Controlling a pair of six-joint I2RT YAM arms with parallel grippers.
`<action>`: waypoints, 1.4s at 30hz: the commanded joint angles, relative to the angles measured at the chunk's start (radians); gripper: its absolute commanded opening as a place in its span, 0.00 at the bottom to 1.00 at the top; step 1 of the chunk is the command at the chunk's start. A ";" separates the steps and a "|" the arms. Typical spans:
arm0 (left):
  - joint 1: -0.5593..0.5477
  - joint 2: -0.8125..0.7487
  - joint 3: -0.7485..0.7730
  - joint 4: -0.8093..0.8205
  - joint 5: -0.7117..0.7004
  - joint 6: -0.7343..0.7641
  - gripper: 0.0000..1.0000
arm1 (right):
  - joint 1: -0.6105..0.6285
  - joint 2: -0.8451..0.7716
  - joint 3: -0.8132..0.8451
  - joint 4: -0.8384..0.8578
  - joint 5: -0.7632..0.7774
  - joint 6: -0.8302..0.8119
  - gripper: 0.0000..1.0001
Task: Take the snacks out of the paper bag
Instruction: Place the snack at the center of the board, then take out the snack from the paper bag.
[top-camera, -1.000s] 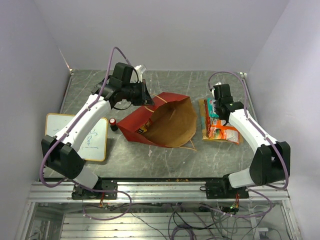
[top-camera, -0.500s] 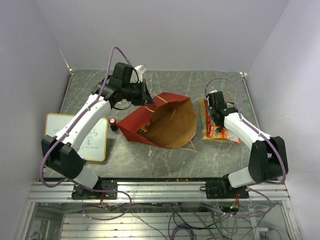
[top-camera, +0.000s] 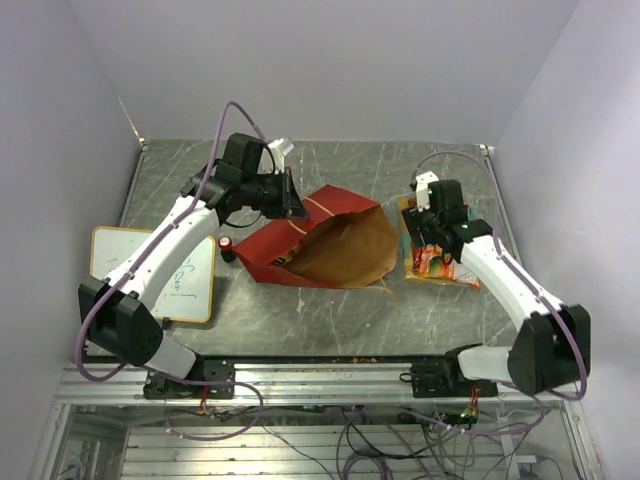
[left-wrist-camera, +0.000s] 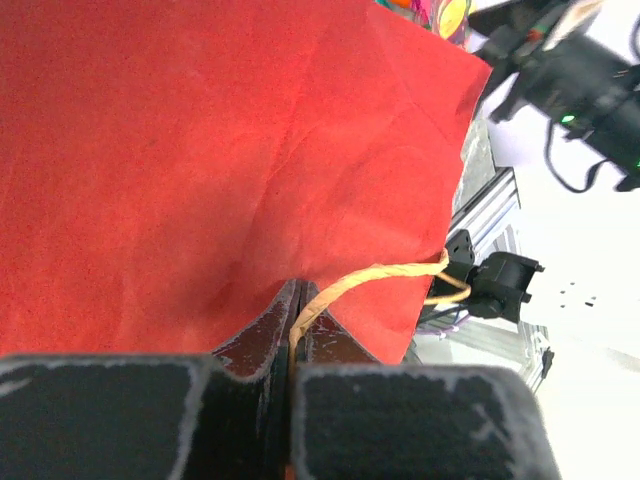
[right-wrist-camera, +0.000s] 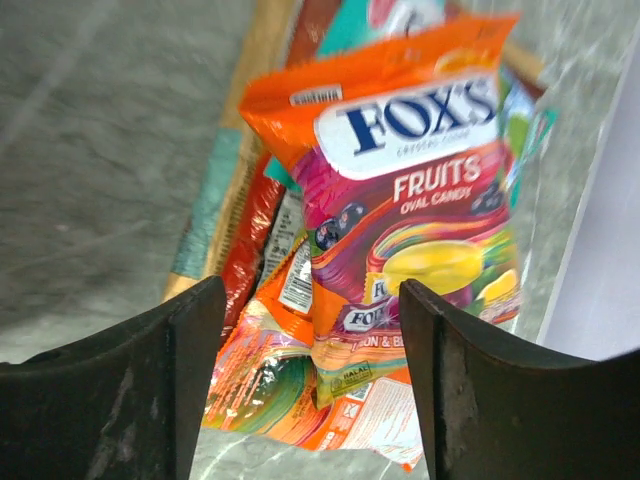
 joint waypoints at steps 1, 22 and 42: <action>0.003 -0.079 -0.054 0.045 0.043 0.039 0.07 | 0.004 -0.140 0.056 0.023 -0.172 -0.104 0.72; -0.106 -0.170 -0.181 0.342 -0.057 -0.154 0.07 | 0.288 -0.644 -0.311 0.210 -0.983 -0.596 0.49; -0.150 -0.279 -0.329 0.549 -0.130 -0.213 0.07 | 0.666 0.181 -0.450 1.508 -0.522 -0.342 0.58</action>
